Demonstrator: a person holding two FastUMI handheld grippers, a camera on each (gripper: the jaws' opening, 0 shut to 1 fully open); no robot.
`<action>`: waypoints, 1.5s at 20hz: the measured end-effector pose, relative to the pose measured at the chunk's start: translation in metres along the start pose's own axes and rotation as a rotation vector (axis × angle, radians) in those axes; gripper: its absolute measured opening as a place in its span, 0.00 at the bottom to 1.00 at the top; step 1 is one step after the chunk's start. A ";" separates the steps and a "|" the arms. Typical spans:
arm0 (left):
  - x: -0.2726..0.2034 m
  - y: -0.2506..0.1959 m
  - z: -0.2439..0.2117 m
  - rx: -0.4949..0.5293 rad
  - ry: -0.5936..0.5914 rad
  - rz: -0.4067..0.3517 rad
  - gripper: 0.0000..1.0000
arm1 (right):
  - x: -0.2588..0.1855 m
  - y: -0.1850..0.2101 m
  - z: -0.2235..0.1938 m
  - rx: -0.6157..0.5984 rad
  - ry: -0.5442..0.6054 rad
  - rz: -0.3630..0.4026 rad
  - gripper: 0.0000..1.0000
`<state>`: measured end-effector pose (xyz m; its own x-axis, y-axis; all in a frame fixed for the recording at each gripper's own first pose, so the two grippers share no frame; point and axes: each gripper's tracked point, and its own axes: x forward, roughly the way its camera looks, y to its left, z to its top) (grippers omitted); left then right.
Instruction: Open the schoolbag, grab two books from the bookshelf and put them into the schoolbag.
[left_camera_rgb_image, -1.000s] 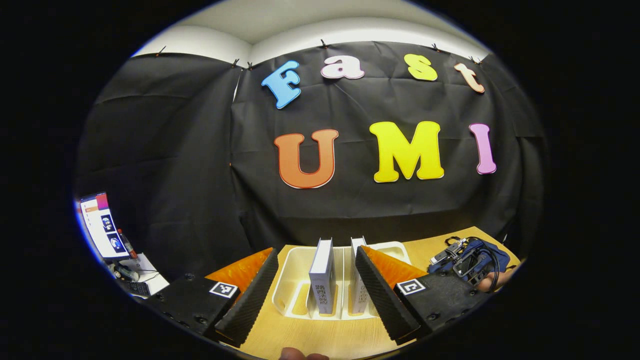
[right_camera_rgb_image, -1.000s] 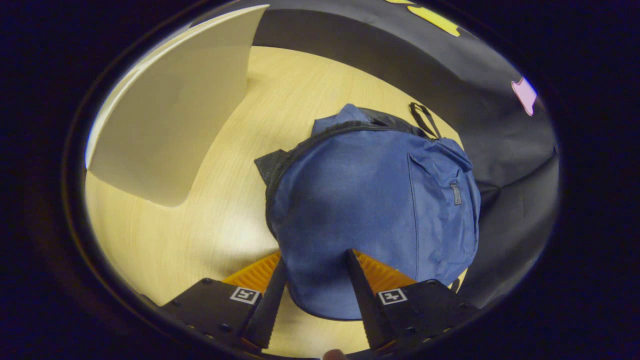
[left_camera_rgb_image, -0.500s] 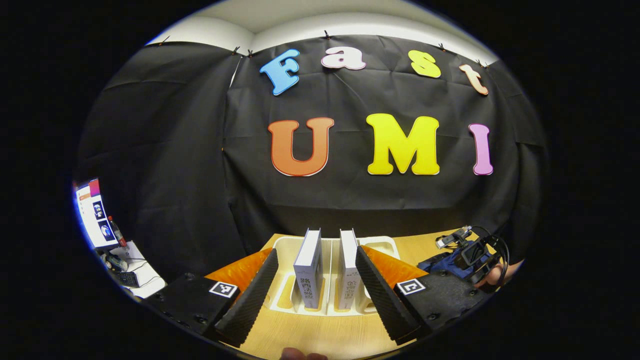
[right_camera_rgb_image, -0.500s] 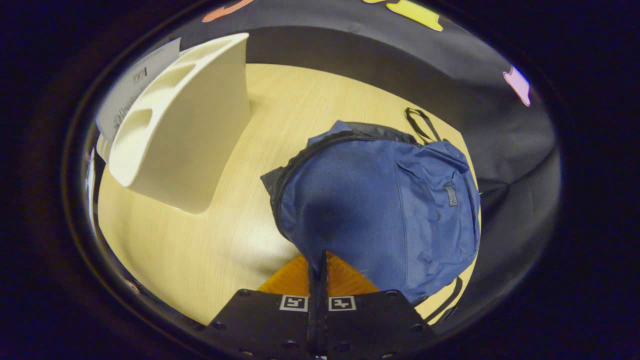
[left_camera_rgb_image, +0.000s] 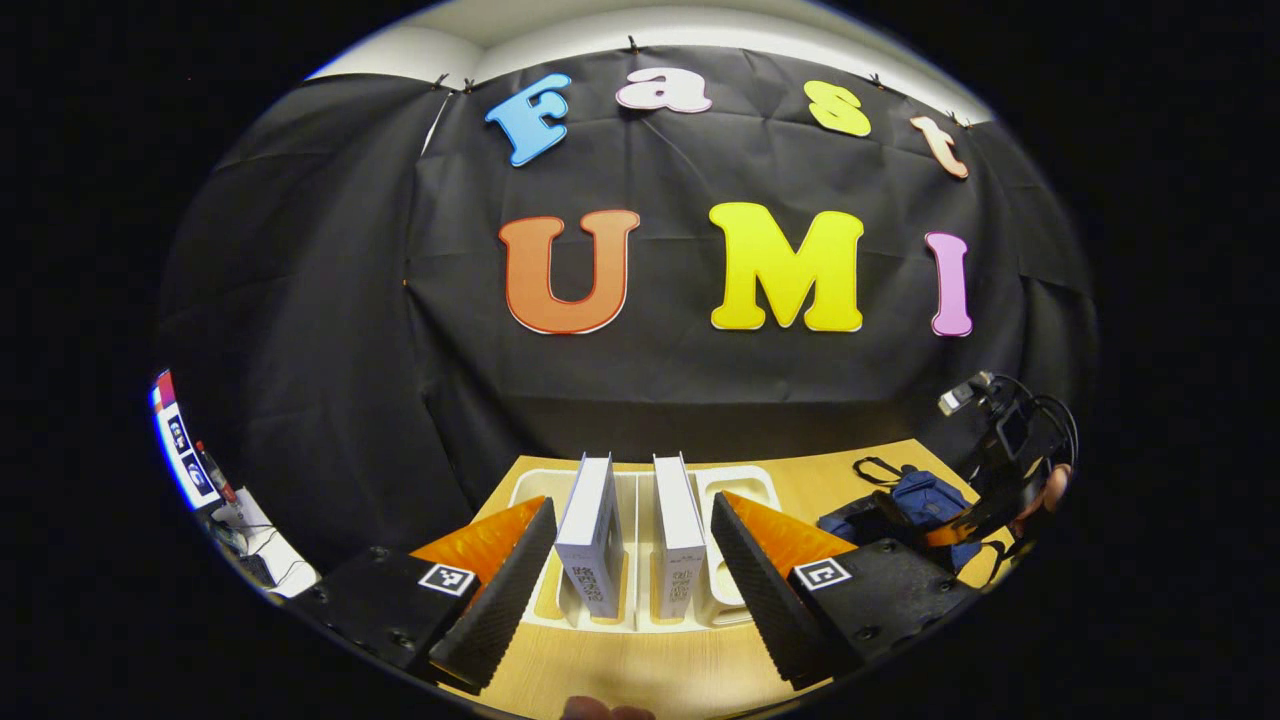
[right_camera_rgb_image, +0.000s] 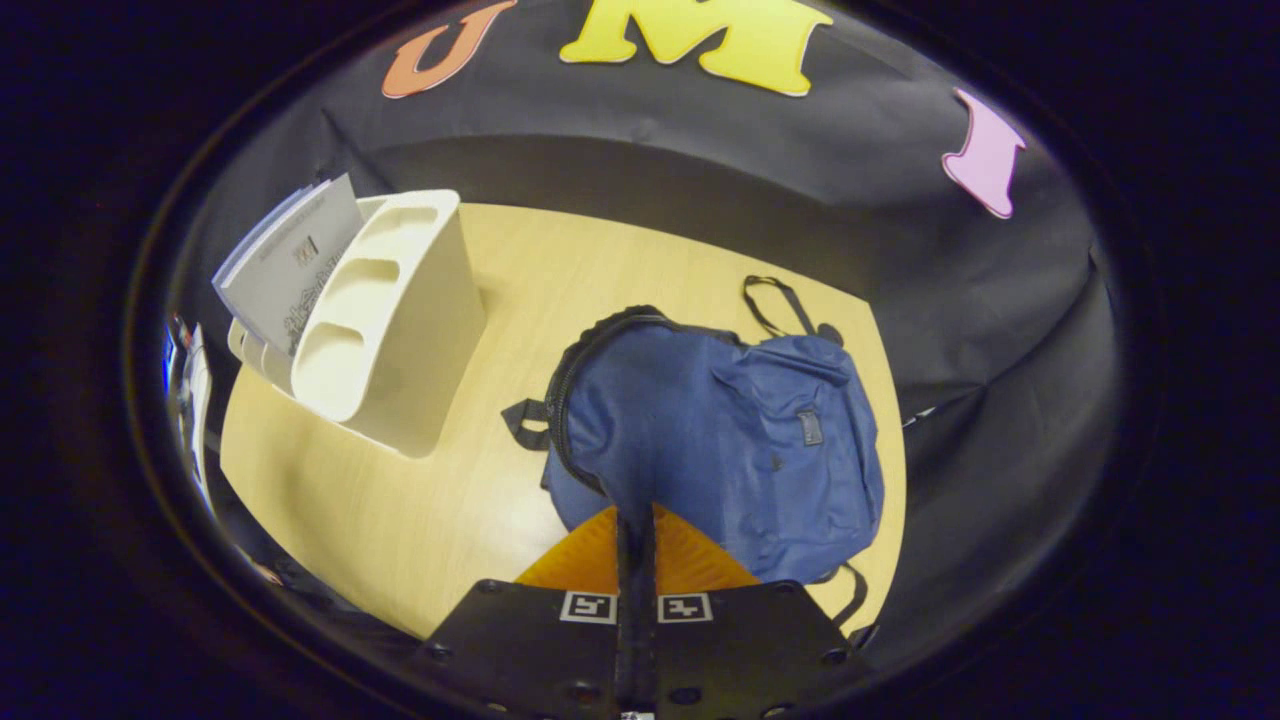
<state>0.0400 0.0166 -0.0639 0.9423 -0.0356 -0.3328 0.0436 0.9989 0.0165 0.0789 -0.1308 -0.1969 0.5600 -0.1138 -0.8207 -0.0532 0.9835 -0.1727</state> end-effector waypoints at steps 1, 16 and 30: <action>0.007 0.002 -0.002 0.004 0.034 -0.007 0.99 | -0.005 -0.012 0.003 -0.014 -0.007 -0.012 0.00; 0.104 -0.031 -0.030 0.021 0.616 -0.226 1.00 | -0.038 -0.111 0.005 0.097 -0.067 -0.019 0.00; 0.129 -0.038 -0.091 0.019 1.063 -0.150 1.00 | -0.040 -0.148 0.004 0.130 -0.112 0.018 0.00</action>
<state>0.1297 -0.0231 -0.1936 0.1552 -0.1037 -0.9824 0.1485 0.9856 -0.0806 0.0678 -0.2713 -0.1366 0.6493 -0.0869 -0.7556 0.0396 0.9960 -0.0805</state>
